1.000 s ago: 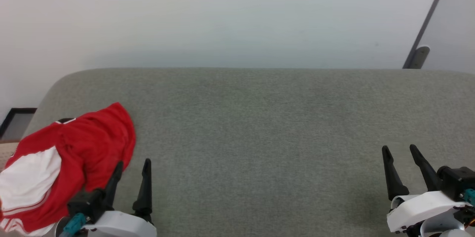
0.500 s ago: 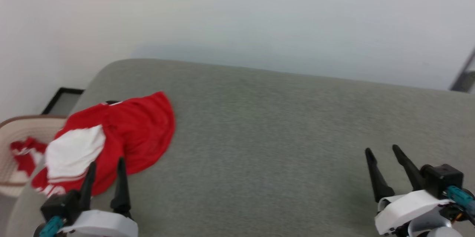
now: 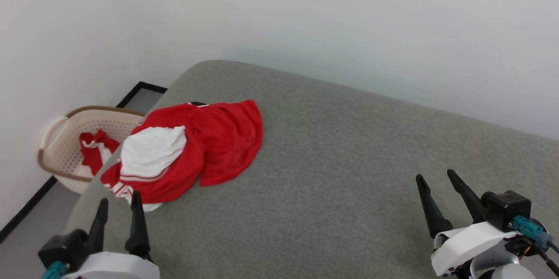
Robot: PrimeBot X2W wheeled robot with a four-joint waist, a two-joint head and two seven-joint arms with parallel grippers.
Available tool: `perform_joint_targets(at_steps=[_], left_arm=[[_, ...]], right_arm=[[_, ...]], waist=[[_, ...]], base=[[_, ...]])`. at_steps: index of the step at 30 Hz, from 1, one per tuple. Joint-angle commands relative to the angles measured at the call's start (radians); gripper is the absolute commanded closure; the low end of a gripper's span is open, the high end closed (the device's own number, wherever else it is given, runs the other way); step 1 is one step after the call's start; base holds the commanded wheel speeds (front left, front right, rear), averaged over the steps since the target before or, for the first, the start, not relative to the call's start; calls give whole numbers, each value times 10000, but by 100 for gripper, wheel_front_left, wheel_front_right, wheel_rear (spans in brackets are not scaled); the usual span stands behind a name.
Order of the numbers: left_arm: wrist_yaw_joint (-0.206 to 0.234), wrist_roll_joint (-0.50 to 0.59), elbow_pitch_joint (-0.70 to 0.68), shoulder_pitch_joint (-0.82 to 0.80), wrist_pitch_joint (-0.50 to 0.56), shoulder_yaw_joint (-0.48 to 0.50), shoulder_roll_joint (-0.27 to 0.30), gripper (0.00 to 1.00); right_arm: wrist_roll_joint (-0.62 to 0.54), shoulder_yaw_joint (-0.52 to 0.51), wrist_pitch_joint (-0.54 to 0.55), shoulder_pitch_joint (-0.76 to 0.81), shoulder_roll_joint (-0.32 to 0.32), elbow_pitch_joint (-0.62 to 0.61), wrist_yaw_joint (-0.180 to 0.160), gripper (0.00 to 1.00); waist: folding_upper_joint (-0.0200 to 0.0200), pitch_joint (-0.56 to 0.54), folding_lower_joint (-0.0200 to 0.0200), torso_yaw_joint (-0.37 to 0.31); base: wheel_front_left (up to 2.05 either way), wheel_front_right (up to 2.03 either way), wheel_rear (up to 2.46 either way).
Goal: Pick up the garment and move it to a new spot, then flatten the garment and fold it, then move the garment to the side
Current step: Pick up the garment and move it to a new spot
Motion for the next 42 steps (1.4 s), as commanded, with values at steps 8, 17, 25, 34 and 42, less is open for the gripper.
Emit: perform_joint_targets(at_steps=[8, 17, 25, 34, 42], left_arm=[[-188, -664, 33, -1005, 1131, 176, 519, 0], [-635, -1387, 1826, -3570, 2836, 317, 2087, 0], [-810, -1743, 4021, -5624, 4289, -80, 3076, 0], [-769, -1912, 6271, -7103, 5571, -443, 3443, 0], [-585, -1783, 8260, -7800, 7006, -956, 3272, 0]], right_arm=[[-5, 10, 74, -173, -199, -38, -14, 0], [-150, 8, 410, -801, -646, -695, -14, 0], [-287, -107, 666, -1265, -866, -1383, -14, 0], [-385, -246, 842, -1575, -931, -2005, -14, 0], [-456, -352, 1034, -1655, -951, -2448, -14, 0]], waist=[[0, 478, 0, -386], [0, 2070, 0, -1600], [0, 3430, 0, -2419], [0, 4395, 0, -2935], [0, 4874, 0, -3110]], base=[[0, 0, 0], [0, 0, 0], [0, 0, 0], [0, 0, 0], [0, 0, 0]])
